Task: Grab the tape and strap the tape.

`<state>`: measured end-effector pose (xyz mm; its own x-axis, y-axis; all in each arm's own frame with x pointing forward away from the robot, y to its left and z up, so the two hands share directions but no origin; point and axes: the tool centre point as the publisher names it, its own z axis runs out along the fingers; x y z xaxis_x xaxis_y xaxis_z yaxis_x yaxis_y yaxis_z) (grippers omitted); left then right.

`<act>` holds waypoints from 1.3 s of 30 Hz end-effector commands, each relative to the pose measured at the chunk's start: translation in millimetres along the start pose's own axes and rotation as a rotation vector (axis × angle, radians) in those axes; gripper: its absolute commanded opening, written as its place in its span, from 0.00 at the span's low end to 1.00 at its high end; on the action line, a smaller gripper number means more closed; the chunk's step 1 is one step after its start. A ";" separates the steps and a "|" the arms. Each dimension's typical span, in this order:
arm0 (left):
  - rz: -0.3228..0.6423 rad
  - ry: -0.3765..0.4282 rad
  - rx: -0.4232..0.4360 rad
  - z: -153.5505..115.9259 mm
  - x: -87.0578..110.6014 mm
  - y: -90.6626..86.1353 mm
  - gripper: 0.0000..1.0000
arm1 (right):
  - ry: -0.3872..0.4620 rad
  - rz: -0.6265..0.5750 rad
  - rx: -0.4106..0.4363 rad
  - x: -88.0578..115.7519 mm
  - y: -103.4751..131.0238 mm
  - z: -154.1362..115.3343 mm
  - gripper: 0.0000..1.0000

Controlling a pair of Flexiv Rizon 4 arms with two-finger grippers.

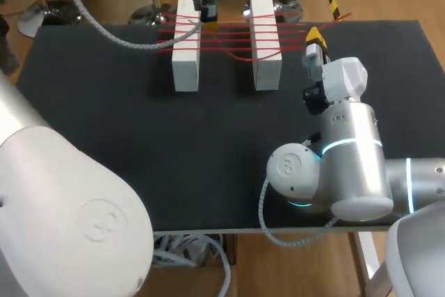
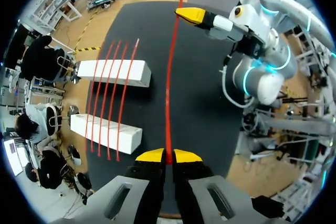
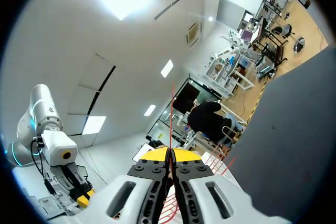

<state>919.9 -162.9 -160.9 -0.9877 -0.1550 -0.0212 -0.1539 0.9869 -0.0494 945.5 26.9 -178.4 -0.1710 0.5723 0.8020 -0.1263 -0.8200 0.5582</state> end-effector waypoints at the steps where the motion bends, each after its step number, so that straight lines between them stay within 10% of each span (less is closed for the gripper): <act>1: 0.000 0.014 -0.190 2.4 4.2 -6.3 0.00 | -0.005 -0.001 0.001 2.0 0.9 0.3 0.00; 21: 0.003 -0.061 0.077 5.8 11.1 -4.4 0.00 | -0.005 -0.001 0.001 2.0 0.9 0.3 0.00; 39: 0.148 -0.008 0.126 -6.4 8.5 -6.9 0.00 | -0.005 -0.001 0.001 2.0 0.9 0.3 0.00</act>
<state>909.6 -171.9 -151.9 -0.9986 -0.0119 -0.0521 -0.0033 0.9866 -0.1629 945.5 27.1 -178.3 -0.1708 0.5724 0.8020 -0.1266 -0.8199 0.5583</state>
